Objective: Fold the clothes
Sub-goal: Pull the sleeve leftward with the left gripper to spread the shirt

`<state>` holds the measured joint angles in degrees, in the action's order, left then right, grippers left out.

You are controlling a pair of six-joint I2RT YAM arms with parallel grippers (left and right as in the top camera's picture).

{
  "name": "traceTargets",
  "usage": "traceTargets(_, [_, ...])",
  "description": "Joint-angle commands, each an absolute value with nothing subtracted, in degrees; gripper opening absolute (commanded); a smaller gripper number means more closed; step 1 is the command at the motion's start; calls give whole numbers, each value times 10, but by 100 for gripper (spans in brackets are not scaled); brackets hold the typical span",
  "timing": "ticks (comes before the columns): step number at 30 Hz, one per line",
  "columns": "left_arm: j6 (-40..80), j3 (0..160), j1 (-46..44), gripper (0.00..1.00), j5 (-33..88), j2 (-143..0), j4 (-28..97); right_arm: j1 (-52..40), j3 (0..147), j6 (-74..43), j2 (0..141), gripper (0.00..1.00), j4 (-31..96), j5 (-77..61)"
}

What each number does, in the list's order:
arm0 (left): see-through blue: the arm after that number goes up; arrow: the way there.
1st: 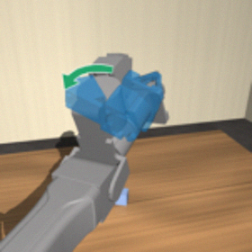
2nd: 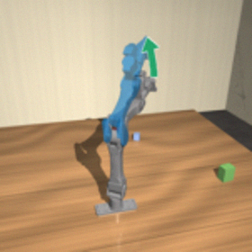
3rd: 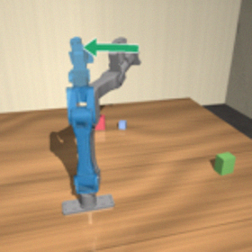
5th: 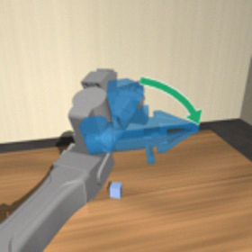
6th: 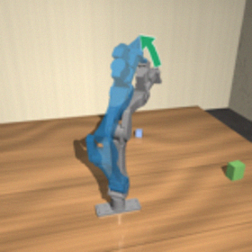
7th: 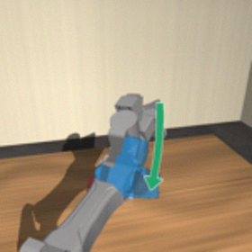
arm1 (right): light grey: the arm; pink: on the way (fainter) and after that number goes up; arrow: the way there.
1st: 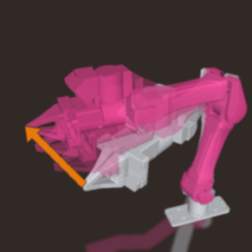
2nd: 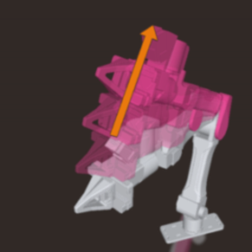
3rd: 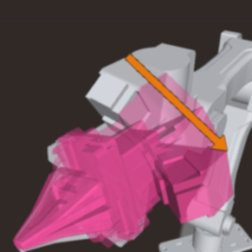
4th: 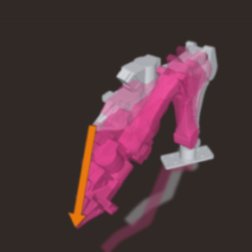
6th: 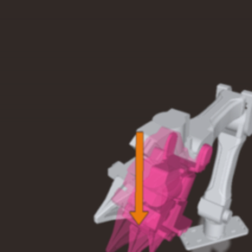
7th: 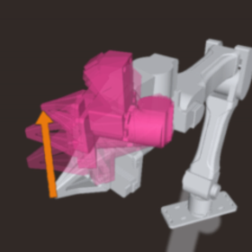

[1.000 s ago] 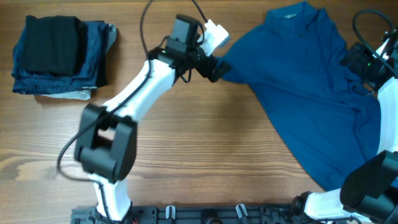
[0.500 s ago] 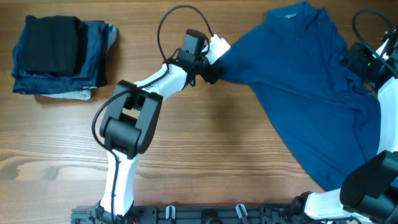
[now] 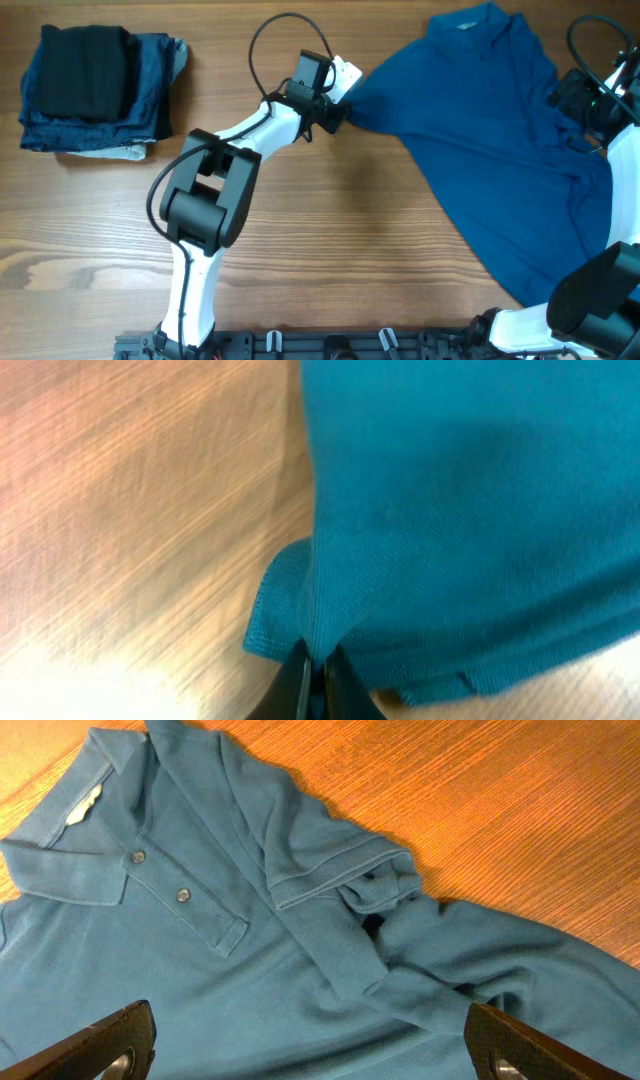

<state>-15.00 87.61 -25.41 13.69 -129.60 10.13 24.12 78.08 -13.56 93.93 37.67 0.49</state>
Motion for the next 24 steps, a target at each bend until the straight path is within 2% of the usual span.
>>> traceTargets(1, [-98,874,-218,4,103,-1272,203,243,781,-136,943,100,375,17])
traceTargets(3, [-94,874,-201,4,103,-1266,272,242,781,-136,943,100,375,17])
traceTargets(9, [75,874,-117,4,93,-1249,478,243,781,-136,943,100,375,17])
traceTargets(13, [84,874,-64,4,93,-1176,576,242,781,-136,943,100,375,17])
traceTargets(22, [87,874,-46,4,93,-1033,668,242,781,-135,943,100,375,17])
traceTargets(24, [95,874,-46,8,93,-1006,664,242,781,-136,943,100,375,17])
